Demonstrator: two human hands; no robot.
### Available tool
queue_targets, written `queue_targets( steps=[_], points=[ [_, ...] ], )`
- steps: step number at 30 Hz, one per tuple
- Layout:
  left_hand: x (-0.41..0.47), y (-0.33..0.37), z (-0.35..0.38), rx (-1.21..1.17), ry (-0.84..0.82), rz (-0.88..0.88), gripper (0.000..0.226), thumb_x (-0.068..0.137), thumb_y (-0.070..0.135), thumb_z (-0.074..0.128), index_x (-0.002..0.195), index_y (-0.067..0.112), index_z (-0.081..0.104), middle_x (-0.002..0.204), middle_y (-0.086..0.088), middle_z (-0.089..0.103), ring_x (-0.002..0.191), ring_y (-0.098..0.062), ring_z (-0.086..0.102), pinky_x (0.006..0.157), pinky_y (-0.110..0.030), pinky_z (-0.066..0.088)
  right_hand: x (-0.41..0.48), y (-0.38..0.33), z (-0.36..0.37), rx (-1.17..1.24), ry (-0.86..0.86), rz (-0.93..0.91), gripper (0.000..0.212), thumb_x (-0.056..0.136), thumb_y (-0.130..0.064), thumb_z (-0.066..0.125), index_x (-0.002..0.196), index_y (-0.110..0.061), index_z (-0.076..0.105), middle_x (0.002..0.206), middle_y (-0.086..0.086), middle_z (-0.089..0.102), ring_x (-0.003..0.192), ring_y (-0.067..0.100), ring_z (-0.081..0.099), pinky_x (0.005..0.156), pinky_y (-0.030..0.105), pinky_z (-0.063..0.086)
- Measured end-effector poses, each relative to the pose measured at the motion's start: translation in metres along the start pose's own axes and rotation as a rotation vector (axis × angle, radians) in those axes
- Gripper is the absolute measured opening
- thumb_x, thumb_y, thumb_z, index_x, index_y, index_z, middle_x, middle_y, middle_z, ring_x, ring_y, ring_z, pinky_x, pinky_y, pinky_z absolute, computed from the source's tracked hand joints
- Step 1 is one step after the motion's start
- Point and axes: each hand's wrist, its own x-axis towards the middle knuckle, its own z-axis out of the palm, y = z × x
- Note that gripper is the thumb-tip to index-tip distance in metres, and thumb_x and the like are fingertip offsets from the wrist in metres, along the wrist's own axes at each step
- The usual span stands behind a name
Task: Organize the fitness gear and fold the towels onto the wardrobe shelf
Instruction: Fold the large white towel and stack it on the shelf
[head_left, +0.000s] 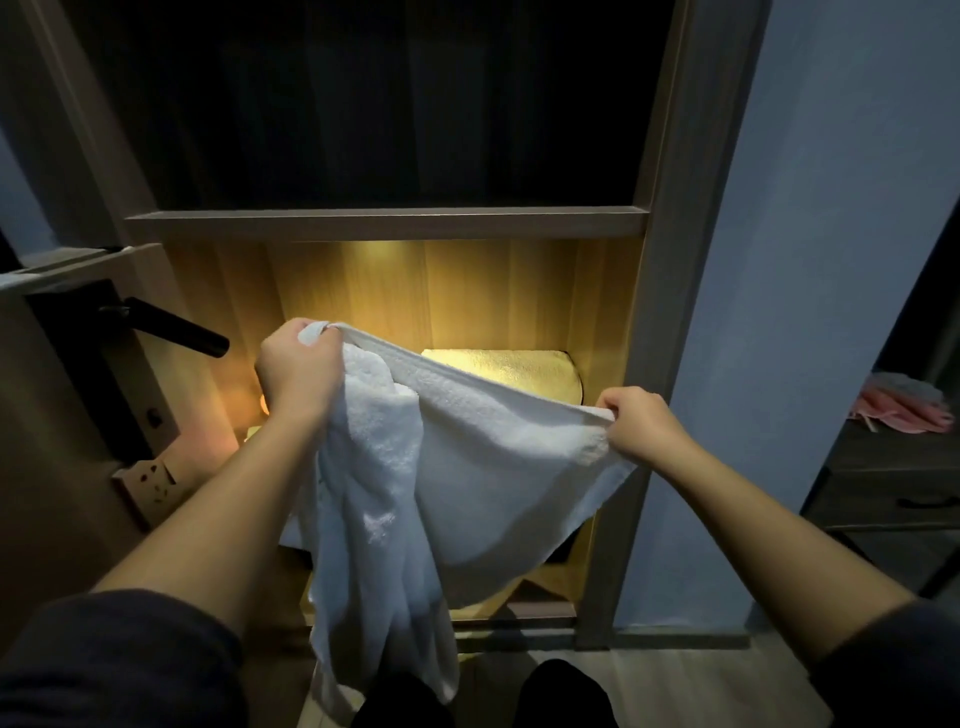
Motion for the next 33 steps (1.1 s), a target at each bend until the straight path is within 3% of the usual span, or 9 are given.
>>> queue_targets(
  steps=[3, 8, 10, 16, 20, 24, 26, 30, 33],
  points=[
    [-0.002, -0.008, -0.003, 0.021, -0.003, -0.01, 0.01, 0.088, 0.023, 0.056, 0.089, 0.018, 0.066, 0.088, -0.004, 0.065, 0.084, -0.025, 0.056, 0.072, -0.027, 0.039, 0.0, 0.013, -0.008, 0.114, -0.115, 0.005, 0.023, 0.085, 0.002, 0.05, 0.076, -0.01, 0.068, 0.08, 0.007, 0.064, 0.077, 0.023, 0.058, 0.059, 0.028, 0.045],
    [-0.006, -0.012, -0.003, 0.012, -0.001, -0.035, 0.011, 0.087, 0.022, 0.057, 0.089, 0.017, 0.066, 0.086, -0.003, 0.064, 0.084, -0.026, 0.055, 0.072, -0.028, 0.039, -0.016, 0.028, -0.018, 0.568, -0.36, -0.135, 0.019, 0.094, -0.017, 0.063, 0.108, -0.028, 0.071, 0.099, -0.01, 0.071, 0.093, 0.008, 0.066, 0.072, 0.02, 0.054],
    [-0.007, -0.011, -0.002, 0.013, -0.005, -0.043, 0.012, 0.087, 0.023, 0.057, 0.089, 0.017, 0.067, 0.087, -0.004, 0.065, 0.084, -0.026, 0.056, 0.072, -0.029, 0.041, -0.022, 0.029, -0.022, 0.618, -0.344, -0.183, 0.024, 0.096, -0.016, 0.059, 0.113, -0.032, 0.066, 0.086, -0.021, 0.068, 0.08, -0.002, 0.064, 0.064, 0.015, 0.05],
    [-0.007, -0.008, -0.002, 0.033, -0.052, -0.04, 0.014, 0.088, 0.024, 0.056, 0.089, 0.015, 0.067, 0.088, -0.005, 0.066, 0.086, -0.028, 0.057, 0.074, -0.035, 0.046, -0.033, -0.002, -0.05, 0.786, -0.168, -0.387, 0.054, 0.088, 0.013, 0.037, 0.062, -0.025, 0.066, 0.065, -0.009, 0.057, 0.059, 0.0, 0.05, 0.052, 0.011, 0.038],
    [-0.014, -0.007, 0.003, 0.016, -0.102, -0.048, 0.017, 0.089, 0.022, 0.056, 0.095, 0.012, 0.068, 0.091, -0.007, 0.066, 0.088, -0.027, 0.058, 0.075, -0.035, 0.047, -0.036, -0.025, -0.06, 1.035, -0.239, -0.34, 0.053, 0.09, 0.011, 0.033, 0.057, -0.022, 0.058, 0.067, 0.004, 0.048, 0.054, 0.01, 0.042, 0.047, 0.018, 0.034],
    [-0.018, -0.008, 0.006, 0.012, -0.122, -0.048, 0.018, 0.09, 0.023, 0.056, 0.096, 0.011, 0.069, 0.091, -0.007, 0.066, 0.087, -0.026, 0.058, 0.067, -0.03, 0.043, -0.041, -0.031, -0.066, 1.195, -0.391, -0.198, 0.032, 0.084, -0.005, 0.036, 0.063, -0.016, 0.058, 0.065, 0.001, 0.048, 0.056, 0.01, 0.044, 0.048, 0.019, 0.039],
    [-0.018, -0.009, 0.005, 0.014, -0.111, -0.051, 0.018, 0.09, 0.023, 0.056, 0.095, 0.012, 0.069, 0.091, -0.007, 0.066, 0.087, -0.026, 0.058, 0.067, -0.03, 0.043, -0.04, -0.026, -0.066, 1.129, -0.411, -0.171, 0.03, 0.086, -0.001, 0.038, 0.072, -0.013, 0.061, 0.07, 0.002, 0.052, 0.06, 0.011, 0.047, 0.051, 0.019, 0.04],
    [-0.017, -0.011, 0.005, 0.014, -0.06, -0.065, 0.018, 0.09, 0.022, 0.055, 0.099, 0.013, 0.068, 0.093, -0.004, 0.065, 0.088, -0.026, 0.057, 0.071, -0.03, 0.042, -0.032, -0.008, -0.059, 0.536, -0.23, -0.159, 0.018, 0.099, -0.013, 0.051, 0.099, -0.024, 0.065, 0.096, -0.002, 0.063, 0.082, 0.011, 0.059, 0.061, 0.017, 0.043],
    [-0.016, -0.015, 0.004, 0.028, 0.015, -0.083, 0.013, 0.091, 0.022, 0.055, 0.097, 0.015, 0.065, 0.091, -0.003, 0.063, 0.086, -0.025, 0.055, 0.066, -0.026, 0.037, -0.025, 0.014, -0.052, 0.252, -0.12, -0.168, 0.017, 0.095, -0.013, 0.059, 0.098, -0.027, 0.069, 0.097, -0.004, 0.067, 0.085, 0.009, 0.062, 0.063, 0.017, 0.045]
  ],
)
